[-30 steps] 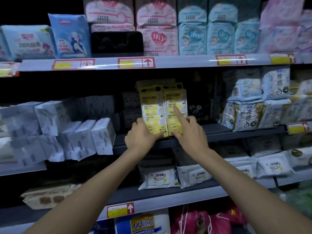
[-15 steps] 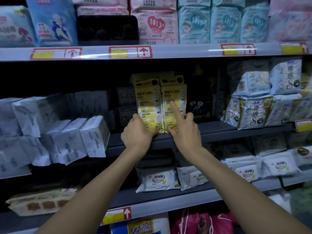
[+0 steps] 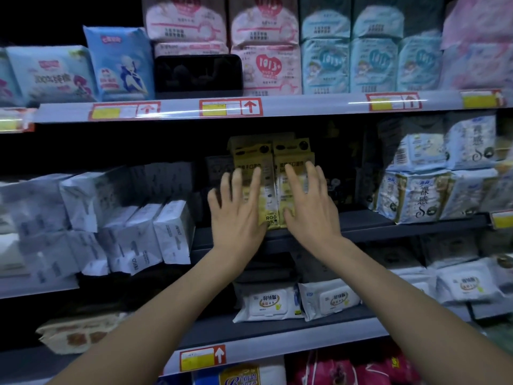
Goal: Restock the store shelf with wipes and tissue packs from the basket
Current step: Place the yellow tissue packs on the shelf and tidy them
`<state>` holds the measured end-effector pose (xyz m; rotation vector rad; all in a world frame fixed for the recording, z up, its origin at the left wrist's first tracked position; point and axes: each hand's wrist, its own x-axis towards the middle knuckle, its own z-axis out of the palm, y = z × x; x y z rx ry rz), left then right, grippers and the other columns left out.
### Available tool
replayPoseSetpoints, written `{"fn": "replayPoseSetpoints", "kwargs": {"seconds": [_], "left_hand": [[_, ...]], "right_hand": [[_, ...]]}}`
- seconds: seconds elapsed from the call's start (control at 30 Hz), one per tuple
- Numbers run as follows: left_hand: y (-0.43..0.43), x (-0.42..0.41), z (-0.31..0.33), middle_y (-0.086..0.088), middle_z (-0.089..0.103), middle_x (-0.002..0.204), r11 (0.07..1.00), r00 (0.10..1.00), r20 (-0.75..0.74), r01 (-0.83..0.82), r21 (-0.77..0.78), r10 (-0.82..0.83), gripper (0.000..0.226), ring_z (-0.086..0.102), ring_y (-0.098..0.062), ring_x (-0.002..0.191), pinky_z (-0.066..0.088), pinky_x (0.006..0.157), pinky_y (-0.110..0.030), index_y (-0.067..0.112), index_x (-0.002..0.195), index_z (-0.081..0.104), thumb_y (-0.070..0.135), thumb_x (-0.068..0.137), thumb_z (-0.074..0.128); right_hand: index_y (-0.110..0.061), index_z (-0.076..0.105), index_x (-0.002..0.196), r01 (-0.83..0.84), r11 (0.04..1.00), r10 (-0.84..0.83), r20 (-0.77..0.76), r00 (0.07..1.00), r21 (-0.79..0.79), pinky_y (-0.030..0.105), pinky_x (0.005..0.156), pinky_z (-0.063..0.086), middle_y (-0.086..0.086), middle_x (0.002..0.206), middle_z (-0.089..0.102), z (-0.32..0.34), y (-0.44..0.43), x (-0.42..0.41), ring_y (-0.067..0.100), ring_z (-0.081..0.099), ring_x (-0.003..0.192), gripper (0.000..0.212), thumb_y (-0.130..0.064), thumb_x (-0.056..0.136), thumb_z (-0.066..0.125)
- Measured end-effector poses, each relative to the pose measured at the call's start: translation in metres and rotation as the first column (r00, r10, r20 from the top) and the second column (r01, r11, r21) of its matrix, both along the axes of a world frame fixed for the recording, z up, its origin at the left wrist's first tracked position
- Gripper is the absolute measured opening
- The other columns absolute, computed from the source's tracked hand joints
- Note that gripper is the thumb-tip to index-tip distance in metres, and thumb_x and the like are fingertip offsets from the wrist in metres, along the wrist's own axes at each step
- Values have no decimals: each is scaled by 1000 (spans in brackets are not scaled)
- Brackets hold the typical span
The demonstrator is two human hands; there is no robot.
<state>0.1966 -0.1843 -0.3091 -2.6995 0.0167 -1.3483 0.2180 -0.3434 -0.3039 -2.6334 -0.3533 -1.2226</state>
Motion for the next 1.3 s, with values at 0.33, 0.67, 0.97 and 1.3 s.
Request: {"fn": "replayPoseSetpoints", "kwargs": {"seconds": [0.33,0.67,0.97,1.3], "left_hand": [[1,16,4,-16,2,166,989,981,-148,111,-96,-124,94,36,-47,137,50,98,-49,31,159,19,44,86,77],[-35,25,-14,-18,-12,165,874,972,-69,172,-454,-227,108,46,-45,129,56,82,-46,23,162,4,46,87,78],[-45,27,-14,-18,28,148,793,983,-72,90,-603,-166,114,58,-35,114,44,64,-35,19,162,-9,47,89,75],[-44,23,-15,-16,29,148,795,986,-53,97,-598,-160,114,56,-36,117,44,65,-35,22,162,-13,34,89,73]], "right_hand": [[-19,39,150,9,1000,-9,-71,997,-3,45,95,53,11,154,33,24,6,12,32,26,148,71,-23,86,69],[-27,22,161,-72,997,73,-63,995,24,42,97,53,10,170,7,2,-1,14,30,1,158,78,-14,94,60],[-47,17,158,-119,899,184,-117,976,422,46,94,52,19,160,14,-9,6,15,40,36,139,83,-30,95,68],[-51,10,158,-61,923,131,-163,978,379,43,82,57,17,147,29,-7,8,16,36,58,105,93,-43,88,71]]}}
